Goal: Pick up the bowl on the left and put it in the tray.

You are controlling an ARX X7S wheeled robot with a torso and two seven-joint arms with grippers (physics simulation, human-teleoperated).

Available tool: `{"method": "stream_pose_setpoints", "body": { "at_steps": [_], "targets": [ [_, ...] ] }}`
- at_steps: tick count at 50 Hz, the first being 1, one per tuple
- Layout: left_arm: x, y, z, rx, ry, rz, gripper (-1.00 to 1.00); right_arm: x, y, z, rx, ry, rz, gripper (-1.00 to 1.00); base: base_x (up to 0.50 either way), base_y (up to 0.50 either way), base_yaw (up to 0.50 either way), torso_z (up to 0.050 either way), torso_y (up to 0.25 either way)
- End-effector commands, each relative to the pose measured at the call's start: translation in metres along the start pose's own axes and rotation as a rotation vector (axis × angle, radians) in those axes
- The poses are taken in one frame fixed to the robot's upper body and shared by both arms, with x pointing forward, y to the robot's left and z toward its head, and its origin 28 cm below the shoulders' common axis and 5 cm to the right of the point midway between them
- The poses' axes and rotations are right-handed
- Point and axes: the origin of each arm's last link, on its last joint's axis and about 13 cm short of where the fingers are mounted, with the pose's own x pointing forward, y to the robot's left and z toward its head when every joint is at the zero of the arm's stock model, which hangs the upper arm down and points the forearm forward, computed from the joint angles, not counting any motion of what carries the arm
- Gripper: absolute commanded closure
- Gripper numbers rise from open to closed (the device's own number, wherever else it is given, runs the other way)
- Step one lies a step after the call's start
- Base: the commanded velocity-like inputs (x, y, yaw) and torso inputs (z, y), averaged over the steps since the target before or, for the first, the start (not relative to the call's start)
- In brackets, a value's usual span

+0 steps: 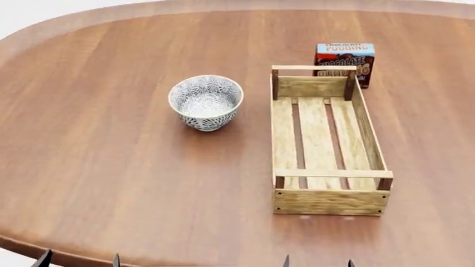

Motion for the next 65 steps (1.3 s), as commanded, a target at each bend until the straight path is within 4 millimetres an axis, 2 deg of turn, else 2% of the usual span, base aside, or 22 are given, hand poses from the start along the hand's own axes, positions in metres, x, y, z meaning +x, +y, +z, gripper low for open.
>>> {"method": "stream_pose_setpoints", "body": {
  "at_steps": [1,16,27,65],
  "targets": [
    [-0.0008,-0.0004,-0.0003,0.007,-0.005,-0.008,-1.00,-0.0002,-0.0002,-0.0003,0.003,-0.001,-0.002,-1.00,0.00,0.50,0.00,0.000,0.000],
    [-0.0006,-0.0005,-0.0004,0.009,0.001,-0.008,-1.00,0.0000,0.0005,-0.0006,-0.003,0.007,0.011,-1.00,0.00,0.49,0.00,0.000,0.000],
    [0.0000,-0.0004,-0.0002,0.008,0.007,-0.008,-1.00,0.0002,0.0004,0.0008,-0.018,0.009,0.001,-1.00,0.02,0.00,0.00,0.000,0.000],
    [0.0001,0.0004,-0.0016,-0.002,-0.004,-0.011,-1.00,0.0002,0.0000,0.0014,-0.003,0.000,-0.001,-1.00,0.50,0.00,0.00,0.000,0.000]
  ]
}}
